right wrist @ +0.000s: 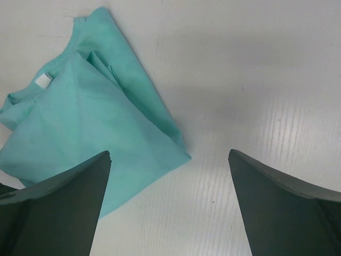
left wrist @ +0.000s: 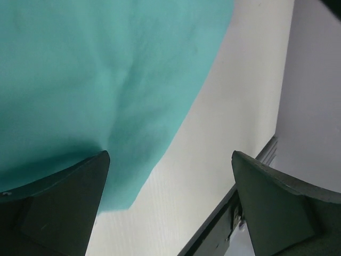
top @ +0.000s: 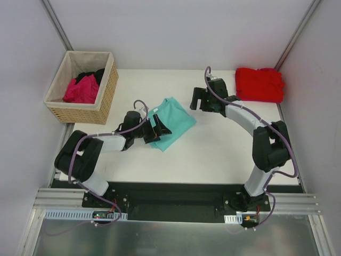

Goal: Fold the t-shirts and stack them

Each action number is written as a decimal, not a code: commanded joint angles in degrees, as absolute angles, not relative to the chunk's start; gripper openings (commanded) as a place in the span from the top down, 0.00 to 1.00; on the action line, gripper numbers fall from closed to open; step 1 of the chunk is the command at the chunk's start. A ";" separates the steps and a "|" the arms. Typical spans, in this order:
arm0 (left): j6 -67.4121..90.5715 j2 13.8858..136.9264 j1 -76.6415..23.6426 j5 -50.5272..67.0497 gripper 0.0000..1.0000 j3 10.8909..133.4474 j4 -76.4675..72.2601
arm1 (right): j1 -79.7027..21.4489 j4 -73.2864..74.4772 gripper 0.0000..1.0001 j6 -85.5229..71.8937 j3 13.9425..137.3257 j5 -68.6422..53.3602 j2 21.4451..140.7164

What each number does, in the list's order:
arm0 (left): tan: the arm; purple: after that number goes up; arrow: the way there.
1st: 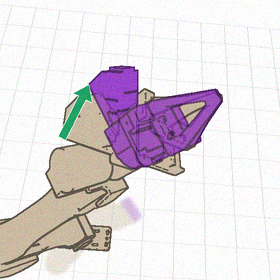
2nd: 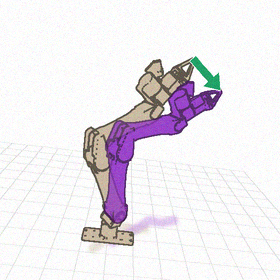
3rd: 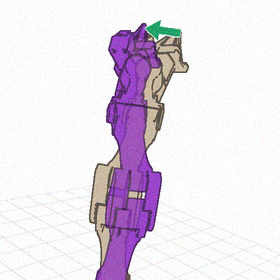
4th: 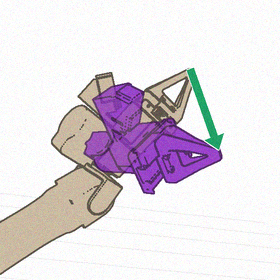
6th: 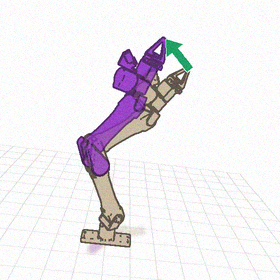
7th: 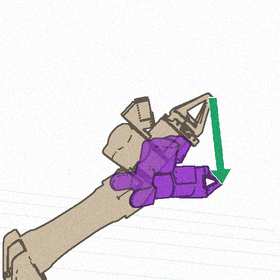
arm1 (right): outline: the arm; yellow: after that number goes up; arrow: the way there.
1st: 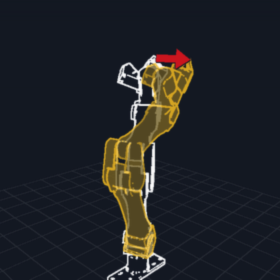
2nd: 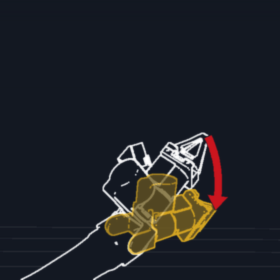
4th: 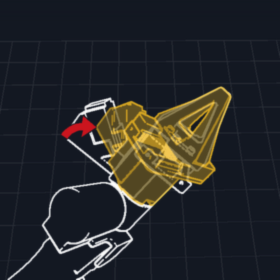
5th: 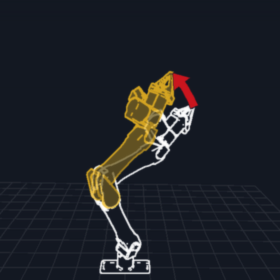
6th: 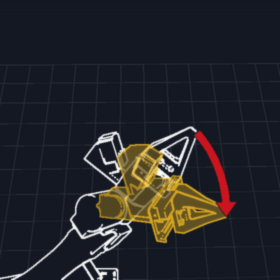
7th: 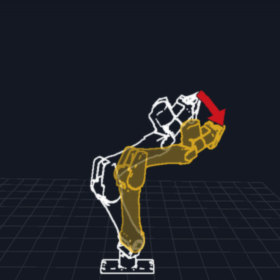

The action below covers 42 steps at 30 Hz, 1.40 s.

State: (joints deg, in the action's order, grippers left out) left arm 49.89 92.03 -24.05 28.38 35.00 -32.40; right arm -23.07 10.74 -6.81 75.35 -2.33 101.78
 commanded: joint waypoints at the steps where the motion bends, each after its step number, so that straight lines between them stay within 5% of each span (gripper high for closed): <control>1: 40.54 84.39 -24.35 31.54 0.01 31.91 -21.46 | -24.34 10.72 0.03 -8.00 72.25 -2.11 94.84; 8: 36.56 78.59 -24.35 44.13 0.01 30.06 -22.66 | -29.08 13.27 0.03 -6.42 69.61 -1.75 88.51; 15: 37.62 60.93 -22.86 24.29 0.01 29.45 -15.92 | -30.15 12.39 0.03 -6.59 73.56 -13.61 93.42; 21: 40.42 50.29 -15.57 21.00 0.01 27.43 -10.37 | -30.15 9.76 0.03 -7.38 76.72 -17.93 101.06; 30: 40.43 48.78 -13.71 20.92 0.01 26.72 -8.61 | -29.53 7.30 0.03 -8.26 79.37 -20.39 110.21; 42: 40.69 51.94 -13.01 21.62 0.01 27.33 -9.58 | -27.60 3.17 0.03 -9.05 65.58 -18.37 104.77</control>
